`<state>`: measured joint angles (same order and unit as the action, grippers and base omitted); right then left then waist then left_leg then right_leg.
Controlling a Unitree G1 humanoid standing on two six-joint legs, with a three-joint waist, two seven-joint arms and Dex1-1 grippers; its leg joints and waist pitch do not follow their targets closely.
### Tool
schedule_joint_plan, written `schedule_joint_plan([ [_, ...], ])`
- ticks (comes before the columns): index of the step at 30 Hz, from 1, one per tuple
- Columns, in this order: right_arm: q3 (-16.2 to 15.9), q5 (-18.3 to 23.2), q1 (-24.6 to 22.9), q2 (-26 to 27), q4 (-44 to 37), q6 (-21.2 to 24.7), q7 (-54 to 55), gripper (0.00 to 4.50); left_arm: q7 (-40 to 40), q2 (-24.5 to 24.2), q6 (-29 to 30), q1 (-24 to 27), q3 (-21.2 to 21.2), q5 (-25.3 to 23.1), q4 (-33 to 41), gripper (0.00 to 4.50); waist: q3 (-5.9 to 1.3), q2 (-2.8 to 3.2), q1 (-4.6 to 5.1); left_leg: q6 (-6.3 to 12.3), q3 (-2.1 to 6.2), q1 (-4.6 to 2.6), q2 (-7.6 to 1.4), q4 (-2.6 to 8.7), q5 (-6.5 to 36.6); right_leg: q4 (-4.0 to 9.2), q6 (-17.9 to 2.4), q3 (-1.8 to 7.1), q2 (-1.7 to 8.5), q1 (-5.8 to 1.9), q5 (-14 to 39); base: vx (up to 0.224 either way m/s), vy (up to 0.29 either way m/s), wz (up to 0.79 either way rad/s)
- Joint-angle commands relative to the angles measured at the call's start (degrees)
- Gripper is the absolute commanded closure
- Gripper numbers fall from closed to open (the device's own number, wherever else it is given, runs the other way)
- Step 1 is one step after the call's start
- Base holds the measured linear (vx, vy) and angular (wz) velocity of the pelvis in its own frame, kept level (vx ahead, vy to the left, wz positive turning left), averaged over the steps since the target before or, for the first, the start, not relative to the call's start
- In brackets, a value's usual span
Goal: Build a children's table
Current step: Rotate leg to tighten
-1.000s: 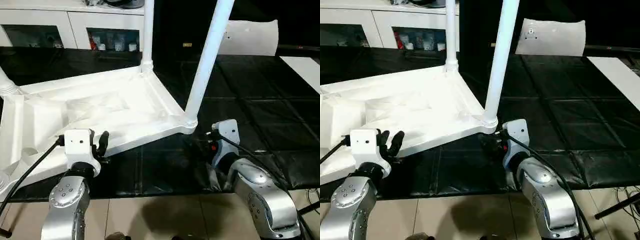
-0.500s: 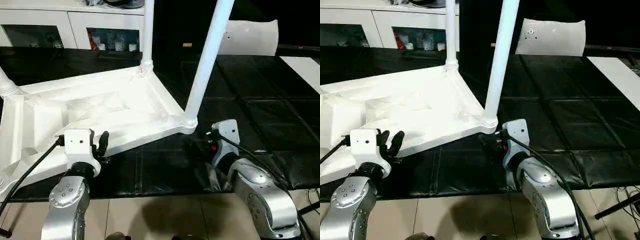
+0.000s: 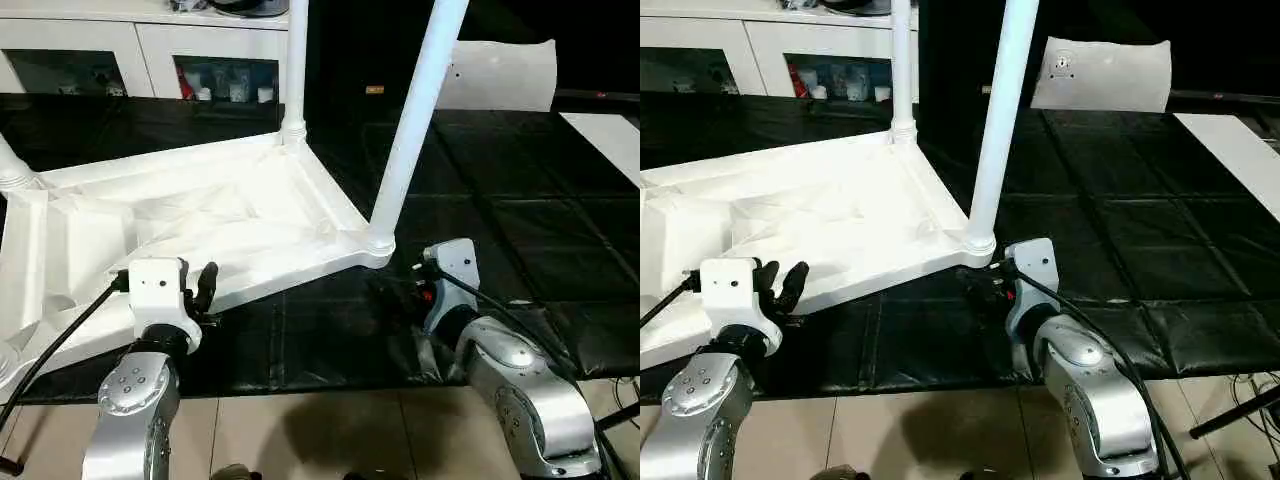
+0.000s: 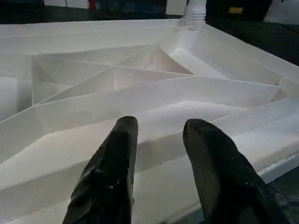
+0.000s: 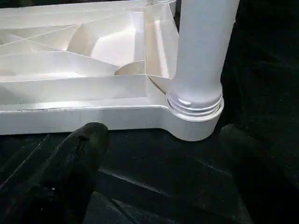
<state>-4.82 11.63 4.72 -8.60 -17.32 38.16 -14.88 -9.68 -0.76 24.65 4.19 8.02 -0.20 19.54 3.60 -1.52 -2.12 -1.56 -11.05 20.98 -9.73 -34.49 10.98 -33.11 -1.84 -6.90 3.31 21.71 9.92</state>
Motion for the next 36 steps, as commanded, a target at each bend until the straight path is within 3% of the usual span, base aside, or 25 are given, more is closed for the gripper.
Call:
schedule_joint_plan([
  [1, 0.76, 0.30, 0.39, -0.31, 0.01, 0.59, 0.20, 0.31, 0.23, 0.09, 0.37, 0.16, -0.61, -0.39, 0.86, 2.65, -3.33, 0.40, -0.14, 0.24, 2.74, -0.87, -4.38, 4.39, 15.18, 5.03, -3.16, 4.32, 5.95, -1.89, 20.54, 0.000, 0.000, 0.00],
  [29, 0.76, 0.30, 0.39, -0.31, 0.01, 0.59, 0.20, 0.31, 0.23, 0.09, 0.37, 0.16, -0.61, -0.39, 0.86, 2.65, -3.33, 0.39, -0.14, 0.24, 2.74, -0.87, -4.38, 4.38, 15.07, 4.99, -3.16, 4.31, 5.90, -1.87, 20.31, 0.000, 0.000, 0.00],
  [30, 5.07, -5.09, 3.02, 6.20, -1.01, 0.86, 14.57, 0.31, -8.94, -9.64, 16.27, -7.10, -2.87, 4.87, 6.62, 2.65, -3.48, 2.58, 0.16, -2.08, 2.48, -1.26, -4.13, 4.22, 15.36, 5.05, -2.97, 4.62, 5.53, -1.06, 18.16, 0.000, 0.000, 0.00],
  [31, 5.32, -4.81, 2.32, 5.86, -0.49, 0.01, 14.02, 0.31, -8.14, -8.85, 15.00, -7.00, -2.71, 4.41, 5.55, 2.65, -3.44, 3.23, -0.19, -2.33, 3.37, -1.62, -3.50, 4.63, 19.24, 4.54, -3.75, 3.94, 5.09, -1.28, 21.58, 0.000, 0.000, 0.00],
  [32, 5.41, -4.72, 2.24, 5.76, -0.37, -0.20, 13.85, 0.31, -7.98, -8.73, 14.79, -7.08, -2.71, 4.26, 5.25, 2.65, -3.44, 3.23, -0.19, -2.33, 3.37, -1.62, -3.50, 4.63, 19.24, 4.54, -3.75, 3.94, 5.09, -1.28, 21.58, 0.000, 0.000, 0.00],
  [33, 5.85, -4.09, 1.91, 5.34, 0.08, -1.02, 12.98, 0.31, -7.36, -8.20, 13.81, -7.52, -2.77, 3.62, 3.78, 2.65, -3.02, 2.69, -0.29, -2.23, 3.15, -1.88, -4.03, 4.56, 19.74, 5.10, -2.89, 3.96, 5.33, -1.31, 20.92, 0.000, 0.000, 0.00],
  [34, 6.02, -3.70, 1.96, 5.25, 0.18, -1.14, 12.56, 0.31, -7.02, -8.01, 13.84, -8.11, -2.68, 3.47, 3.24, 2.65, -2.85, 2.69, -0.24, -1.93, 3.00, -1.91, -3.84, 4.55, 20.29, 5.18, -2.90, 4.14, 5.37, -1.14, 22.13, 0.000, 0.000, 0.00],
  [35, 6.02, -3.70, 1.96, 5.25, 0.18, -1.14, 12.56, 0.31, -7.02, -8.01, 13.84, -8.11, -2.68, 3.47, 3.24, 2.65, -2.80, 3.04, -0.16, -1.75, 3.01, -1.84, -3.57, 4.46, 20.62, 5.15, -2.89, 4.14, 5.50, -1.31, 23.66, 0.000, 0.000, 0.00],
  [36, 5.82, -3.73, 2.02, 4.96, 0.18, -1.32, 12.18, 0.31, -6.98, -7.76, 14.39, -8.74, -2.38, 4.03, 3.03, 2.65, -2.99, 3.29, 0.15, -1.47, 3.11, -1.89, -3.25, 4.31, 21.65, 5.71, -1.43, 3.95, 5.78, -1.59, 29.11, 0.000, 0.000, 0.00],
])
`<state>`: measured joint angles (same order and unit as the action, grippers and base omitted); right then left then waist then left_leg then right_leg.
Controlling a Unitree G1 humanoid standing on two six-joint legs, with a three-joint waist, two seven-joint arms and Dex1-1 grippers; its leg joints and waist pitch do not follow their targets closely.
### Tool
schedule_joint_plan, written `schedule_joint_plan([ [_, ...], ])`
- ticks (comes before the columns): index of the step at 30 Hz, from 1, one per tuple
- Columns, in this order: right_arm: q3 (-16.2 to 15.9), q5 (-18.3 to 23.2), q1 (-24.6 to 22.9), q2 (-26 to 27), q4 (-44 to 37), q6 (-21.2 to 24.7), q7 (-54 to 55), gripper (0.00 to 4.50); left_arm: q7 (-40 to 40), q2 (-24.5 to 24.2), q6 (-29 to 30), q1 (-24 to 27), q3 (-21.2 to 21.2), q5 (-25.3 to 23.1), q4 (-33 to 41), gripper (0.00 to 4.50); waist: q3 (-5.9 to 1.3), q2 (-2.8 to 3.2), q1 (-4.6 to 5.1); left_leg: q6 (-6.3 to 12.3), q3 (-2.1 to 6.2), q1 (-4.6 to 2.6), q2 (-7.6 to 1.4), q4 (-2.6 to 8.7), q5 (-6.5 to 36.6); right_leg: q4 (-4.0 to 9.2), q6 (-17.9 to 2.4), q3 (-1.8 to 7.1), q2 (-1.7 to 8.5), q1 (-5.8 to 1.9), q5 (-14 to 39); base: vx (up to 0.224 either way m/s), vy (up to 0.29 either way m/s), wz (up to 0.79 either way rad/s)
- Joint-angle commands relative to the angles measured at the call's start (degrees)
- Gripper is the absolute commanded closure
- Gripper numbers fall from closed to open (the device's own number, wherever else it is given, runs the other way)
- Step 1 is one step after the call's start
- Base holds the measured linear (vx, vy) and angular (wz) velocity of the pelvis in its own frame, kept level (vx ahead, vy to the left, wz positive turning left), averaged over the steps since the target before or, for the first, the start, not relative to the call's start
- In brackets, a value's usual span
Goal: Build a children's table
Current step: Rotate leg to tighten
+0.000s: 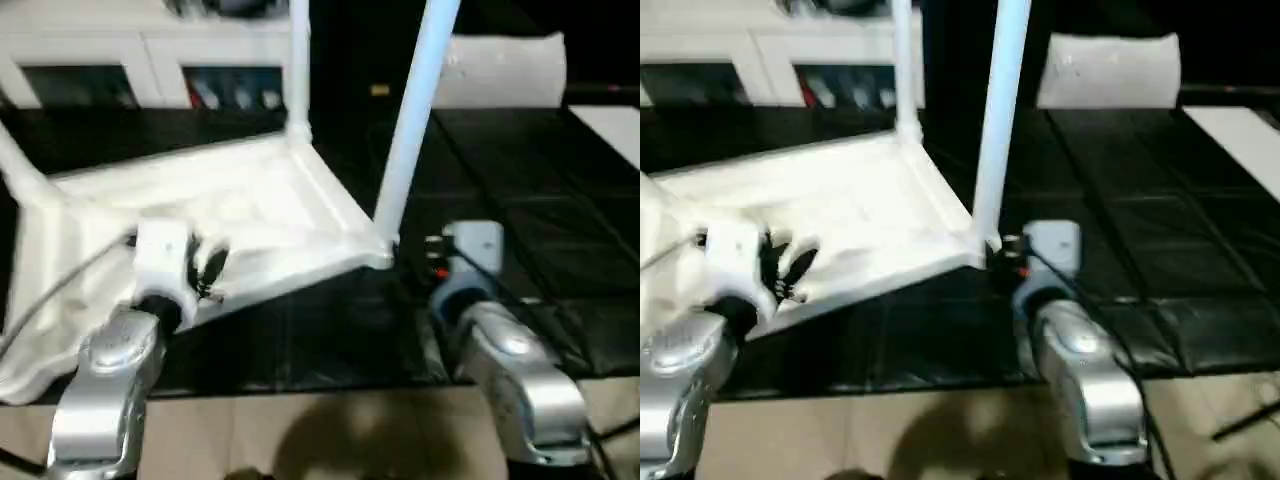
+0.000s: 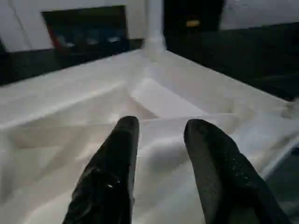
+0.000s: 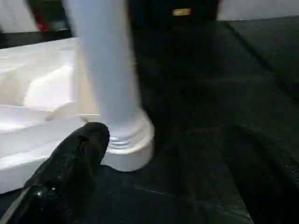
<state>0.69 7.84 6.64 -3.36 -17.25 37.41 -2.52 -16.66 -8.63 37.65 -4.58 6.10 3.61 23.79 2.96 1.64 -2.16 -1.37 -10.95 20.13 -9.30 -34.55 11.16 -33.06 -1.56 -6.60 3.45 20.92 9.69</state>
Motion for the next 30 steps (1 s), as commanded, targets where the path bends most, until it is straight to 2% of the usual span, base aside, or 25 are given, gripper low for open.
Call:
schedule_joint_plan([
  [1, 0.30, 0.06, 0.11, -0.28, 0.11, -0.56, -0.17, 0.31, -0.01, 0.11, 1.39, 0.04, -0.46, 0.22, -1.22, 2.65, -2.53, 0.14, 0.30, -1.60, 3.02, -1.02, -3.61, 4.32, 21.04, 5.74, -1.26, 3.63, 5.64, -0.82, 29.76, 0.000, 0.000, 0.00],
  [3, -1.08, -0.52, 0.00, -1.27, 0.02, -1.49, -1.43, 0.31, -0.67, -0.47, 1.08, -1.76, -0.39, 0.57, -1.61, 2.65, -2.73, 0.24, 0.73, -1.28, 3.24, -0.58, -3.68, 4.42, 20.01, 5.77, -0.27, 3.43, 5.50, -1.06, 29.27, 0.000, 0.000, 0.00],
  [5, -1.56, -0.77, 0.16, -1.66, 0.19, -1.98, -1.89, 0.31, -1.20, -0.70, 0.34, -2.56, -0.26, 0.96, -1.96, 2.65, -2.86, 0.51, 0.76, -1.10, 3.21, -0.74, -3.67, 4.33, 20.10, 5.85, -0.31, 3.40, 5.45, -0.92, 28.74, 0.000, 0.000, 0.00],
  [7, -1.86, -0.96, 0.31, -1.82, 0.30, -2.23, -1.98, 0.31, -1.52, -0.99, 0.40, -3.17, -0.14, 1.52, -2.03, 2.65, -2.89, 0.39, 0.78, -0.68, 3.14, -0.76, -3.64, 4.29, 19.69, 5.82, -0.93, 3.41, 5.43, -0.87, 27.89, 0.000, 0.000, 0.00],
  [8, -1.88, -1.40, 0.90, -2.17, 0.72, -2.70, -2.21, 0.31, -3.51, -2.27, 0.76, -4.31, -1.17, 2.94, -2.63, 2.65, -2.98, 0.99, 0.64, -0.66, 3.20, -0.82, -3.64, 4.27, 19.52, 5.69, -1.23, 3.41, 5.48, -0.86, 27.53, 0.000, 0.000, 0.00],
  [9, -1.85, -1.70, 1.41, -2.43, 1.05, -2.98, -2.30, 0.29, -4.96, -3.22, 1.12, -5.14, -1.95, 3.86, -3.09, 2.47, -3.03, 0.82, 0.67, -0.64, 3.14, -0.87, -3.63, 4.28, 19.50, 5.78, -1.29, 3.44, 5.33, -0.70, 27.28, 0.000, 0.000, 0.00],
  [12, -1.66, -2.02, 2.36, -3.84, 1.87, -2.99, -3.10, 0.29, -8.38, -4.24, 0.73, -6.54, -3.86, 5.02, -4.30, 2.47, -3.05, 0.87, 0.53, -0.95, 3.17, -0.98, -3.82, 4.44, 19.52, 5.37, -2.28, 3.54, 5.26, -0.78, 25.13, 0.000, 0.000, 0.00],
  [14, -1.71, -2.11, 2.75, -5.06, 2.29, -3.82, -4.26, 0.29, -10.03, -4.38, 0.24, -7.57, -5.10, 4.96, -5.67, 2.47, -3.15, 0.76, 0.44, -0.89, 3.05, -0.76, -3.80, 4.40, 18.55, 5.24, -2.73, 3.71, 5.45, -0.96, 24.12, 0.000, 0.000, 0.00],
  [15, -2.01, -2.10, 3.21, -6.98, 2.73, -3.89, -6.06, 0.29, -12.07, -4.89, -1.23, -9.19, -7.20, 4.14, -8.27, 2.47, -3.22, 0.83, 0.31, -0.77, 3.01, -0.65, -3.79, 4.36, 17.62, 5.06, -2.89, 3.79, 5.49, -1.10, 23.52, 0.000, 0.000, 0.00],
  [16, -2.10, -1.48, 3.65, -9.21, 3.26, -4.32, -8.93, 0.29, -15.85, -6.14, -2.75, -11.26, -10.76, 2.99, -11.81, 2.47, -3.20, 0.68, 0.15, 0.03, 2.77, -0.86, -3.48, 4.22, 17.06, 5.47, -2.13, 3.76, 5.27, -0.97, 24.71, 0.000, 0.000, 0.00],
  [17, -2.03, -0.92, 3.96, -10.72, 3.65, -4.26, -10.92, 0.29, -18.62, -7.05, -3.92, -12.80, -13.43, 2.04, -14.56, 2.47, -3.20, 0.80, -0.04, 0.16, 2.83, -1.02, -3.46, 4.18, 17.18, 5.54, -1.69, 3.78, 5.35, -0.94, 25.53, 0.000, 0.000, 0.00],
  [19, -2.15, -1.18, 4.11, -11.58, 3.90, -4.46, -11.56, 0.29, -19.52, -7.03, -3.55, -13.58, -14.19, 1.97, -15.97, 2.47, -3.19, 0.82, 0.15, 0.01, 3.04, -0.57, -3.74, 4.37, 16.85, 5.33, -2.07, 3.76, 5.63, -1.41, 25.22, 0.000, 0.000, 0.00],
  [20, -2.34, -1.31, 4.29, -13.05, 4.17, -5.09, -13.21, 0.29, -21.26, -7.32, -4.64, -14.94, -15.75, 1.23, -18.56, 2.33, -3.35, 1.43, 0.26, -0.20, 3.03, -0.67, -3.79, 4.19, 16.31, 5.18, -2.95, 3.84, 5.72, -1.31, 23.88, 0.000, 0.000, 0.00],
  [21, -2.21, -1.49, 4.56, -14.53, 4.53, -5.77, -14.57, 0.29, -22.40, -7.18, -4.93, -16.78, -17.07, 0.41, -21.96, 2.11, -3.31, 1.23, 0.58, 0.37, 2.78, -0.74, -3.52, 4.07, 16.73, 5.73, -2.63, 3.67, 5.30, -1.27, 24.35, 0.000, 0.000, 0.00],
  [22, -2.09, -1.60, 4.73, -15.47, 4.76, -6.25, -15.43, 0.29, -23.07, -7.07, -5.09, -18.00, -17.90, -0.14, -24.20, 2.11, -3.51, 1.02, 0.55, 0.47, 2.79, -0.85, -3.53, 3.92, 16.32, 5.40, -3.00, 3.73, 5.46, -1.41, 23.71, 0.000, 0.000, 0.00],
  [23, -2.09, -1.60, 4.73, -15.47, 4.76, -6.25, -15.43, 0.29, -23.07, -7.07, -5.09, -18.00, -17.90, -0.14, -24.20, 2.11, -3.53, 0.96, 0.41, 1.16, 2.75, -0.33, -3.45, 3.84, 14.58, 5.20, -3.49, 3.80, 5.70, -1.78, 23.02, 0.000, 0.000, 0.00],
  [24, -1.58, -1.42, 4.79, -17.42, 5.38, -6.58, -17.28, 0.29, -23.23, -6.26, -6.11, -20.77, -18.89, -1.33, -29.20, 2.01, -3.58, 0.98, 0.50, 1.98, 2.67, -0.05, -3.35, 3.73, 12.90, 5.23, -3.87, 3.73, 5.66, -1.89, 22.67, 0.000, 0.000, 0.00],
  [26, -1.46, -1.51, 4.57, -19.06, 5.72, -6.87, -18.75, 0.29, -22.89, -5.50, -6.38, -22.94, -19.27, -1.61, -33.06, 1.77, -3.83, 1.14, 0.31, 2.67, 2.53, -0.25, -3.39, 3.42, 11.52, 5.23, -4.04, 3.63, 5.56, -1.90, 22.01, 0.000, 0.000, 0.00],
  [29, 0.72, 1.39, 4.59, -20.72, 5.31, -5.19, -21.83, 0.29, -22.77, -4.79, -8.56, -26.66, -19.91, -2.59, -40.54, 1.65, -3.85, 0.95, 0.32, 3.75, 2.50, -0.04, -3.35, 3.40, 10.66, 5.31, -4.33, 3.42, 5.47, -2.01, 21.61, 0.000, 0.000, 0.00],
  [30, 1.30, 2.54, 4.80, -21.29, 5.38, -4.84, -22.82, 0.29, -23.27, -4.87, -9.84, -27.93, -20.18, -2.50, -43.25, 1.44, -3.99, 0.87, 0.32, 4.34, 2.61, 0.11, -3.49, 3.38, 9.98, 5.17, -4.70, 3.34, 5.52, -2.15, 20.57, 0.000, 0.000, 0.00],
])
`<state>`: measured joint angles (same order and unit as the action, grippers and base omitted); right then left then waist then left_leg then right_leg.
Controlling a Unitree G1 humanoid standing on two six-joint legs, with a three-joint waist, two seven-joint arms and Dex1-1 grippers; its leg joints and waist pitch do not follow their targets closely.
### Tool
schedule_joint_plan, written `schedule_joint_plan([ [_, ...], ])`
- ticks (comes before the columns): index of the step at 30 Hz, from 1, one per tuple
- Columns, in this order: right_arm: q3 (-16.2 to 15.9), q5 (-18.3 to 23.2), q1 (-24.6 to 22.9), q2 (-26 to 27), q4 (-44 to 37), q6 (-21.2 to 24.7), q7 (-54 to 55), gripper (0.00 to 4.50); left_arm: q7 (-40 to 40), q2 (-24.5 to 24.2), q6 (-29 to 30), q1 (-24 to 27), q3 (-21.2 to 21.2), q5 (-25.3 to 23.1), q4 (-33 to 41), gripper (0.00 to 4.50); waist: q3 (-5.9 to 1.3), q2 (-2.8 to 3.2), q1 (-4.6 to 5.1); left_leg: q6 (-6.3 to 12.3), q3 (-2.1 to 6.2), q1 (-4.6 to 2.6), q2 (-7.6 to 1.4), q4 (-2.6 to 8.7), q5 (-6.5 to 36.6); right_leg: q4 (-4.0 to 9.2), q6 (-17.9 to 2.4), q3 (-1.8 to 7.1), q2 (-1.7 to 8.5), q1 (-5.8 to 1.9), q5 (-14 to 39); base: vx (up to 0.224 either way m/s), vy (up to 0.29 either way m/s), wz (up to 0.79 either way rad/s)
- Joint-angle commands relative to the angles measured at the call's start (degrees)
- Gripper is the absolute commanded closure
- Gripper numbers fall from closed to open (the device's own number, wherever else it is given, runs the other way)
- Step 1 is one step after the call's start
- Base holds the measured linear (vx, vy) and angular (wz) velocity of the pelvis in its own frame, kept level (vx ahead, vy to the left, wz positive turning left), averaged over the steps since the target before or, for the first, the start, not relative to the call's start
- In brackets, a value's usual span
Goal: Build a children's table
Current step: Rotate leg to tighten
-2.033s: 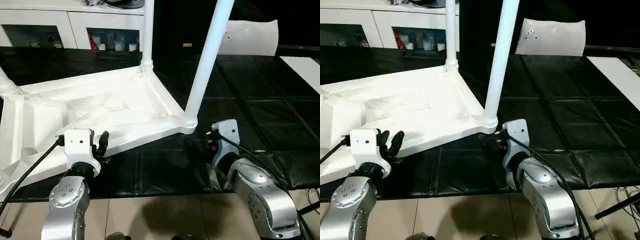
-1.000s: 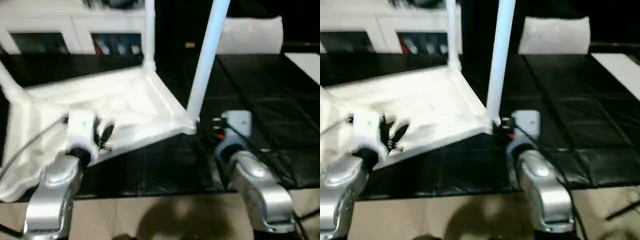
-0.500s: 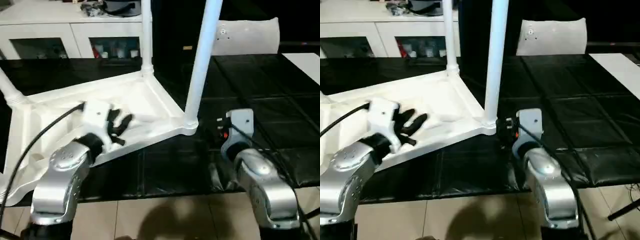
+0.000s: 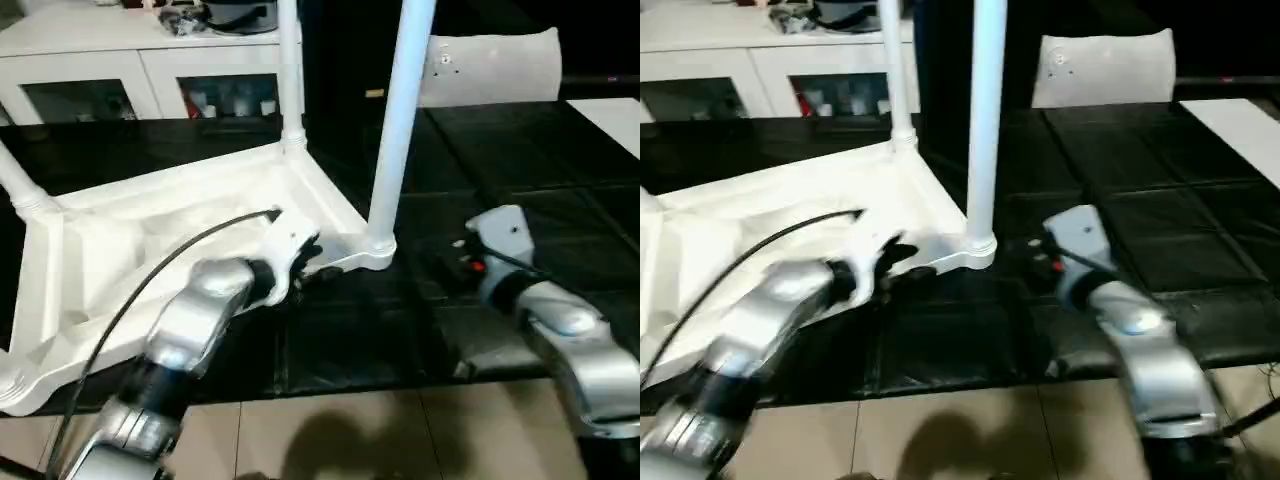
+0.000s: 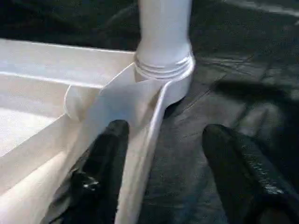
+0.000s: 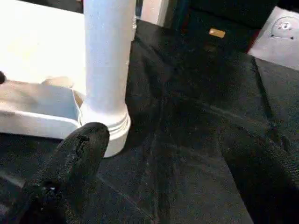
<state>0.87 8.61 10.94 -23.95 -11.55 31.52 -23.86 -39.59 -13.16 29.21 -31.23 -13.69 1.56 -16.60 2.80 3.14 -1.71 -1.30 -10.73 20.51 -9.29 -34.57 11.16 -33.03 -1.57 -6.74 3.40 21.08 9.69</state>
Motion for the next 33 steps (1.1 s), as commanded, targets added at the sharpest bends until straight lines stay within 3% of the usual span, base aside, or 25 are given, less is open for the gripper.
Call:
schedule_joint_plan([
  [1, 1.29, 2.19, 0.65, -1.08, -0.20, 1.09, -2.00, 0.29, -0.61, -0.41, -2.07, -1.93, -0.58, -0.48, -4.30, 1.44, -3.92, -0.58, -0.18, 4.37, 2.40, -0.33, -3.55, 3.37, 9.76, 5.04, -4.86, 3.49, 5.56, -2.26, 20.10, 0.000, 0.000, 0.00],
  [2, 1.43, 2.54, 0.92, -1.89, 0.14, 0.65, -3.06, 0.29, -1.46, -0.49, -3.37, -3.37, -0.85, -0.51, -7.73, 1.44, -3.92, -0.73, -0.18, 4.56, 2.38, -0.37, -3.68, 3.34, 9.71, 4.93, -5.28, 3.49, 5.65, -2.25, 19.69, 0.000, 0.000, 0.00],
  [3, 1.53, 2.72, 1.04, -2.26, 0.33, 0.42, -3.60, 0.29, -1.67, -0.51, -4.50, -4.22, -0.94, -0.73, -9.91, 1.84, -3.83, -0.85, -0.17, 4.67, 2.23, -0.51, -3.54, 3.28, 10.21, 5.25, -5.27, 3.41, 5.64, -2.11, 20.92, 0.000, 0.000, 0.00],
  [5, 1.45, 2.62, 1.22, -2.82, 0.68, -0.46, -4.37, 0.29, -2.09, -0.16, -6.44, -5.81, -0.44, -0.90, -14.05, 1.85, -3.78, -1.26, -0.20, 4.66, 2.22, -0.45, -3.54, 3.33, 10.28, 5.33, -4.94, 3.36, 5.69, -2.18, 21.95, 0.000, 0.000, 0.00],
  [7, 1.33, 2.42, 1.26, -3.01, 0.82, -0.96, -4.66, 0.29, -2.71, 0.14, -7.15, -6.72, -0.04, -0.65, -16.16, 1.85, -3.76, -1.04, -0.34, 4.66, 2.24, -0.42, -3.57, 3.32, 9.91, 5.35, -5.06, 3.32, 5.81, -2.16, 22.32, 0.000, 0.000, 0.00],
  [9, 0.86, 2.43, 0.92, -2.75, 0.55, -1.09, -5.12, 0.29, -4.97, 0.40, -8.04, -8.26, 0.29, 0.06, -19.00, 2.24, -3.82, -1.12, -0.48, 4.73, 2.24, -0.43, -3.67, 3.35, 9.43, 5.25, -5.28, 3.40, 5.92, -2.13, 21.94, 0.000, 0.000, 0.00],
  [10, 0.64, 2.56, 0.74, -2.67, 0.38, -0.82, -5.32, 0.29, -5.50, 0.45, -8.40, -8.62, 0.26, 0.16, -19.62, 2.24, -3.83, -1.45, -0.45, 4.86, 2.20, -0.39, -3.67, 3.35, 9.32, 5.27, -5.37, 3.40, 5.88, -2.14, 21.80, 0.000, 0.000, 0.00],
  [14, -0.04, 4.09, 0.29, -2.52, -0.48, 1.08, -6.18, 0.29, -7.01, 0.83, -9.58, -10.27, 0.23, 0.77, -22.74, 2.55, -3.81, -1.24, -0.72, 5.12, 2.22, -0.42, -3.79, 3.34, 9.14, 5.09, -6.29, 3.45, 6.13, -2.23, 21.17, 0.000, 0.000, 0.00],
  [22, -0.11, 4.22, 0.03, -2.19, -0.45, 0.82, -6.51, 0.29, -7.94, 0.91, -13.27, -12.72, 0.08, -0.57, -28.99, 3.21, -3.76, -1.19, -0.81, 5.00, 2.22, -0.37, -3.69, 3.38, 9.16, 5.32, -5.84, 3.37, 6.09, -2.22, 21.93, 0.000, 0.000, 0.00],
  [26, -0.33, 4.37, -0.31, -2.61, -0.76, 0.56, -6.88, 0.29, -9.05, 0.35, -14.34, -13.78, -1.15, -1.68, -31.24, 3.60, -3.78, -1.33, -0.87, 4.88, 2.27, -0.38, -3.92, 3.45, 9.09, 5.08, -6.28, 3.47, 6.20, -2.26, 20.99, 0.000, 0.000, 0.00],
  [30, -0.33, 4.55, -0.50, -2.64, -1.03, 0.81, -7.04, 0.29, -9.75, 0.17, -16.56, -14.73, -2.43, -3.15, -33.63, 3.69, -3.82, -1.18, -1.00, 4.86, 2.30, -0.32, -3.95, 3.48, 9.02, 5.09, -6.36, 3.50, 6.27, -2.28, 20.82, 0.000, 0.000, 0.00],
  [33, -0.46, 4.47, -0.53, -2.66, -1.04, 0.85, -7.36, 0.29, -10.91, 0.14, -17.76, -14.92, -3.35, -4.32, -34.42, 4.07, -3.91, -1.19, -1.19, 4.96, 2.33, -0.24, -4.04, 3.46, 8.42, 4.97, -6.59, 3.59, 6.34, -2.28, 19.56, 0.000, 0.000, 0.00],
])
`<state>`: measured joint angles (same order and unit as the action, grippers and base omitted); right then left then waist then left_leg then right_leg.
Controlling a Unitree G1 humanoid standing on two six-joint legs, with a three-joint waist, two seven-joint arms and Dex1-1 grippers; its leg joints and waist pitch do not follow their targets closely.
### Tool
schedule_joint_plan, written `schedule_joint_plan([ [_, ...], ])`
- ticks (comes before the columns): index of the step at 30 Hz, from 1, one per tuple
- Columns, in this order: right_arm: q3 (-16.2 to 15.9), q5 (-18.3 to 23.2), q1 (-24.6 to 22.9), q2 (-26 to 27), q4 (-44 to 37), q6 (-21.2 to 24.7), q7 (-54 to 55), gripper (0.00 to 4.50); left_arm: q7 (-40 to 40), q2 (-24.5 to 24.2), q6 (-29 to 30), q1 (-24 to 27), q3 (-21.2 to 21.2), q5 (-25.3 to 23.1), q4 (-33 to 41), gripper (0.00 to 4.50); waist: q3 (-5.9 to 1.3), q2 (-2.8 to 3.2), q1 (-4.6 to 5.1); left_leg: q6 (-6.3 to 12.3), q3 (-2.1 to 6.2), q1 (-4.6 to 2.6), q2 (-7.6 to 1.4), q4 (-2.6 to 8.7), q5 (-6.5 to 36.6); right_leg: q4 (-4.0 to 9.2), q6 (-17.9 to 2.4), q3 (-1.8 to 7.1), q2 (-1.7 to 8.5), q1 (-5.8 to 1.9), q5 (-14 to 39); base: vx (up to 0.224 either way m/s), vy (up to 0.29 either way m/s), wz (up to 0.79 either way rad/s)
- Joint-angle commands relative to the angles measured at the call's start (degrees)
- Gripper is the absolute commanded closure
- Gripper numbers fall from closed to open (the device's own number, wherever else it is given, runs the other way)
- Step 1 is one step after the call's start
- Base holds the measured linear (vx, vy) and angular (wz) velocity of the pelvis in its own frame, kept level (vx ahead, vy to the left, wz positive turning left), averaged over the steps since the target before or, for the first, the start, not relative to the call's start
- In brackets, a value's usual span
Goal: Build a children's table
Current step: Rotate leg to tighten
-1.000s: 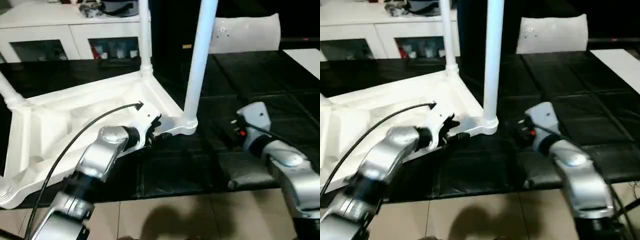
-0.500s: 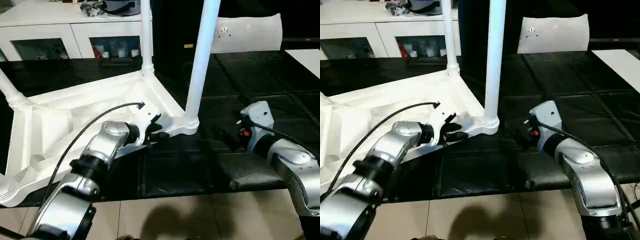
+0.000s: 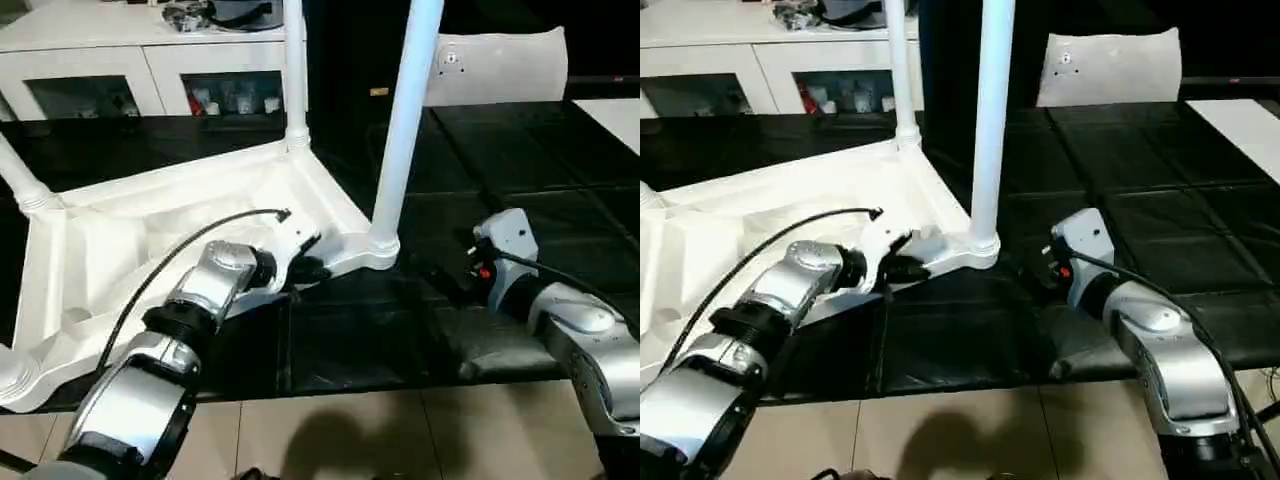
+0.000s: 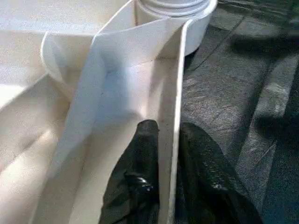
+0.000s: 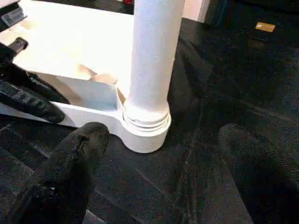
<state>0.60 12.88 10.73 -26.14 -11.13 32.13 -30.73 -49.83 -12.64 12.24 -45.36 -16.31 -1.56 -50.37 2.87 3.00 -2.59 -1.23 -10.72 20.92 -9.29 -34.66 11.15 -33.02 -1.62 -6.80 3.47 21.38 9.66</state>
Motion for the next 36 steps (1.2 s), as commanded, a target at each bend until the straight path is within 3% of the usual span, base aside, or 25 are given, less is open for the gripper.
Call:
schedule_joint_plan([
  [1, -0.18, 0.19, -0.32, -0.48, -1.46, 0.24, -0.50, 0.29, -0.67, -0.37, -0.78, -0.79, -0.73, -1.20, -0.66, 4.07, -4.00, -1.03, -0.34, 5.00, 2.31, -0.57, -4.09, 3.54, 8.05, 4.77, -7.01, 3.68, 6.27, -2.59, 18.57, 0.000, 0.000, 0.00],
  [2, -0.32, 0.41, -0.37, -0.63, -1.54, 0.28, -0.85, 0.29, -1.05, -0.52, -1.66, -0.75, -1.34, -2.02, -0.93, 4.05, -4.03, -0.90, -0.38, 5.05, 2.30, -0.60, -4.12, 3.53, 7.93, 4.71, -7.23, 3.70, 6.29, -2.56, 18.15, 0.000, 0.000, 0.00],
  [4, -0.25, 0.63, -0.42, -0.76, -1.62, 0.36, -0.99, 0.29, -1.14, -0.49, -2.05, -0.89, -0.91, -1.71, -1.26, 4.45, -4.12, -1.38, -0.46, 5.59, 2.25, -0.43, -4.20, 3.48, 7.09, 4.44, -8.01, 3.75, 6.34, -2.67, 16.23, 0.000, 0.000, 0.00],
  [8, -0.59, 0.69, -0.29, -1.22, -1.33, -0.15, -1.88, 0.29, -4.42, -1.49, -5.99, -0.21, -0.52, -0.54, -0.16, 4.50, -4.23, -1.44, -0.71, 6.12, 2.24, -0.21, -4.16, 3.43, 5.69, 4.16, -8.15, 3.81, 6.41, -2.76, 15.15, 0.000, 0.000, 0.00],
  [11, -1.72, 0.77, 0.07, -1.56, -1.08, -0.47, -3.43, 0.29, -10.16, -4.00, -10.80, 3.34, -0.12, 1.07, 3.54, 4.50, -4.48, -1.25, -0.70, 6.86, 2.31, 0.03, -4.40, 3.33, 4.44, 3.45, -9.06, 3.94, 6.60, -2.73, 11.30, 0.000, 0.000, 0.00],
  [13, -1.89, 1.13, 0.19, -1.49, -0.94, -1.13, -4.31, 0.29, -13.03, -5.57, -11.23, 5.00, -0.37, 1.51, 5.48, 4.50, -4.23, -1.59, -0.77, 6.77, 1.95, -0.22, -4.21, 3.31, 5.58, 3.82, -8.78, 3.94, 6.50, -2.43, 13.62, 0.000, 0.000, 0.00],
  [18, -2.86, 2.71, 0.01, -2.13, -0.15, -4.58, -9.34, 0.29, -21.58, -11.23, -13.36, 10.20, -2.09, 2.17, 11.86, 4.50, -3.97, -1.08, -0.90, 5.01, 2.20, -0.43, -4.85, 3.79, 7.59, 3.74, -7.76, 4.02, 6.60, -2.13, 16.80, 0.000, 0.000, 0.00],
  [19, -3.01, 3.23, -0.13, -2.37, 0.02, -4.99, -10.54, 0.29, -22.20, -11.87, -13.84, 10.79, -2.15, 2.17, 12.53, 4.50, -3.86, -1.05, -0.96, 4.77, 2.08, -0.78, -4.83, 3.82, 8.57, 3.96, -7.81, 4.06, 6.52, -1.87, 17.42, 0.000, 0.000, 0.00],
  [20, -3.81, 3.92, -0.53, -3.51, 0.40, -5.89, -13.63, 0.15, -22.75, -12.67, -14.62, 11.83, -1.70, 2.55, 14.07, 4.50, -3.71, -1.46, -0.98, 4.58, 2.01, -0.66, -4.82, 3.90, 8.92, 4.04, -7.65, 4.07, 6.54, -1.99, 18.33, 0.000, 0.000, 0.00],
  [22, -5.09, 3.82, -0.58, -4.80, 1.16, -7.15, -16.73, 0.15, -23.41, -13.43, -15.40, 12.72, -1.36, 2.85, 15.72, 4.50, -3.61, -1.27, -1.38, 4.23, 1.95, -0.82, -4.92, 3.94, 9.22, 4.10, -7.42, 4.19, 6.59, -1.86, 19.23, 0.000, 0.000, 0.00],
  [23, -5.80, 3.80, -0.38, -5.41, 1.79, -7.87, -18.59, 0.15, -24.13, -13.97, -15.59, 13.24, -1.34, 2.99, 16.81, 4.50, -3.65, -1.69, -1.48, 4.10, 1.93, -0.86, -4.97, 3.98, 9.35, 4.10, -7.36, 4.18, 6.64, -1.87, 19.47, 0.000, 0.000, 0.00],
  [25, -6.87, 3.11, 0.34, -5.90, 3.07, -9.27, -20.41, 0.15, -25.00, -14.50, -15.70, 13.88, -1.26, 3.33, 18.25, 4.50, -3.73, -1.50, -1.62, 3.75, 1.96, -0.80, -4.96, 4.01, 9.33, 3.93, -7.37, 4.22, 6.70, -1.91, 19.14, 0.000, 0.000, 0.00],
  [26, -7.88, 2.12, 1.16, -6.22, 4.41, -10.70, -21.50, 0.15, -25.50, -14.69, -15.59, 14.31, -1.10, 3.78, 19.38, 4.50, -3.69, -1.98, -1.64, 3.69, 1.91, -0.75, -4.90, 3.99, 9.06, 3.77, -7.73, 4.26, 6.72, -1.94, 18.65, 0.000, 0.000, 0.00],
  [29, -9.26, 0.51, 2.33, -6.26, 6.13, -12.66, -22.24, 0.15, -26.23, -15.05, -14.94, 14.59, -1.26, 4.19, 20.44, 4.50, -3.69, -1.96, -1.79, 3.76, 1.84, -0.71, -4.87, 3.98, 8.36, 3.77, -8.08, 4.34, 6.69, -1.94, 18.01, 0.000, 0.000, 0.00],
  [30, -10.14, -0.02, 3.59, -5.84, 8.29, -13.65, -22.97, 0.15, -27.15, -15.39, -14.93, 14.82, -1.63, 4.17, 21.08, 4.50, -3.83, -2.48, -1.84, 3.93, 1.74, -0.72, -4.85, 3.92, 7.70, 3.49, -8.54, 4.32, 6.65, -1.93, 16.84, 0.000, 0.000, 0.00],
  [33, -11.24, 0.38, 5.98, -4.71, 12.85, -15.92, -25.56, 0.49, -28.42, -15.86, -14.94, 15.46, -2.51, 3.53, 22.22, 4.50, -3.82, -2.05, -2.18, 4.29, 1.70, -0.67, -4.96, 3.86, 7.02, 3.36, -9.20, 4.35, 6.68, -1.85, 16.04, 0.000, 0.000, 0.00],
  [36, -12.13, 0.76, 7.94, -3.86, 16.11, -17.06, -27.97, 0.71, -28.86, -15.80, -14.55, 15.83, -2.70, 3.67, 23.09, 4.50, -3.83, -2.00, -2.44, 4.17, 1.62, -0.80, -5.03, 3.88, 7.46, 3.28, -9.60, 4.29, 6.51, -1.79, 15.35, 0.000, 0.000, 0.00],
])
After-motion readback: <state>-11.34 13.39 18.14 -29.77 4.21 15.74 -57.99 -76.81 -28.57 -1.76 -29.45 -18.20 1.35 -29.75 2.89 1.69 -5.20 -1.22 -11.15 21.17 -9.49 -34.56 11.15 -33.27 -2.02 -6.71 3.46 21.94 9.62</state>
